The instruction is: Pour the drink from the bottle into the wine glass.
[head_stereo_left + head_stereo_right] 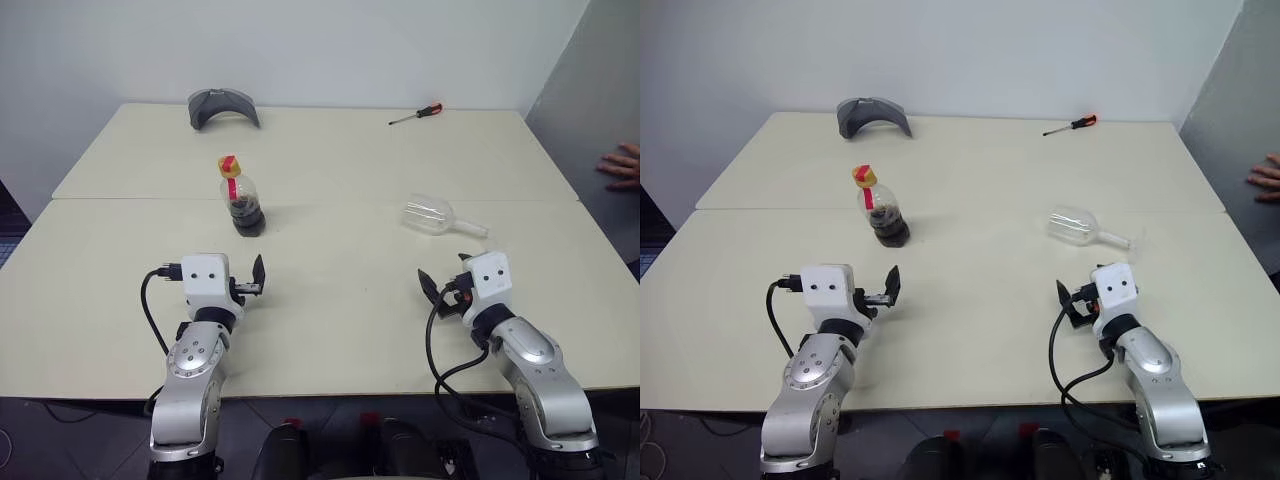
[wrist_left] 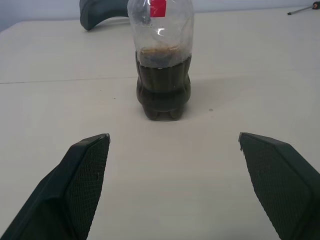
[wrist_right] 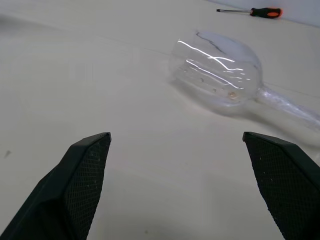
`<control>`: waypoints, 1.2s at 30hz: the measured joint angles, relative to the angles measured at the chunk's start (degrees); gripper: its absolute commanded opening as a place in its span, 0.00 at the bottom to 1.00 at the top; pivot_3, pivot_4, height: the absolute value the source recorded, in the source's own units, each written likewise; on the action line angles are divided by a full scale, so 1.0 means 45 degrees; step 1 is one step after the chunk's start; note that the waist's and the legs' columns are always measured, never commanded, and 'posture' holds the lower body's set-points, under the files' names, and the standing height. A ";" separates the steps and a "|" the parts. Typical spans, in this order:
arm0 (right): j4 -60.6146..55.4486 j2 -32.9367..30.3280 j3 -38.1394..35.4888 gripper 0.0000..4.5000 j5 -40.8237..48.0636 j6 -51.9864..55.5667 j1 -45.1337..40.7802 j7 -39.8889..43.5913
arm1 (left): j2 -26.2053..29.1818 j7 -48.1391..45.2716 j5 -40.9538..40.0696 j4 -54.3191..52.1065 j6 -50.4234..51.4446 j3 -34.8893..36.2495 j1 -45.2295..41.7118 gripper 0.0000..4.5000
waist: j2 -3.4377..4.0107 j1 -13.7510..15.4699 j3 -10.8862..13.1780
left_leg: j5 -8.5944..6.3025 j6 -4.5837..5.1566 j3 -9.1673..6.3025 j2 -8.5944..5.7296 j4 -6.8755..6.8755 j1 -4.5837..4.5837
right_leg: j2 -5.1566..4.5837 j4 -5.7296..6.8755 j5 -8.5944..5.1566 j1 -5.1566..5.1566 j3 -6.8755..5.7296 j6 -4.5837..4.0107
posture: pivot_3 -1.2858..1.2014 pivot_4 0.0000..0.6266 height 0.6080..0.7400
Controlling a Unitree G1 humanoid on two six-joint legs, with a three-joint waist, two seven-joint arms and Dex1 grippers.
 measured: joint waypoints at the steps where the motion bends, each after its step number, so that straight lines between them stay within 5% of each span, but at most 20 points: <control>1: 0.0000 0.0020 0.0000 1.00 -0.0038 -0.0016 0.0010 -0.0066 | 0.0000 0.0001 0.0001 -0.0037 0.0045 0.0005 0.0000 0.99 | 0.0000 0.0000 0.0000 | 0.0000 0.0000 0.0000 0.0001 0.0000 0.0000 | 0.0000 0.0000 0.0000 0.0000 0.0000 0.0000 | 0.52 0.24 1.00; 29: 0.0001 0.0248 -0.0026 1.00 -0.0457 -0.0065 0.0266 -0.0824 | -0.0033 0.0244 0.0285 -0.0353 0.0217 0.0082 0.0142 0.99 | 0.0000 -0.0003 0.0000 | 0.0000 -0.0001 0.0001 0.0001 -0.0001 0.0003 | 0.0001 0.0001 -0.0001 0.0000 0.0004 0.0001 | 0.52 0.24 1.00; 36: 0.0004 0.0207 -0.0062 1.00 0.0627 -0.0065 -0.0509 0.0193 | 0.0397 0.0191 0.0114 0.0780 -0.0142 0.0752 -0.1126 0.99 | 0.0000 -0.0003 0.0000 | -0.0001 0.0001 -0.0004 -0.0002 -0.0001 0.0006 | 0.0006 0.0001 0.0000 0.0003 -0.0003 0.0001 | 0.52 0.24 1.00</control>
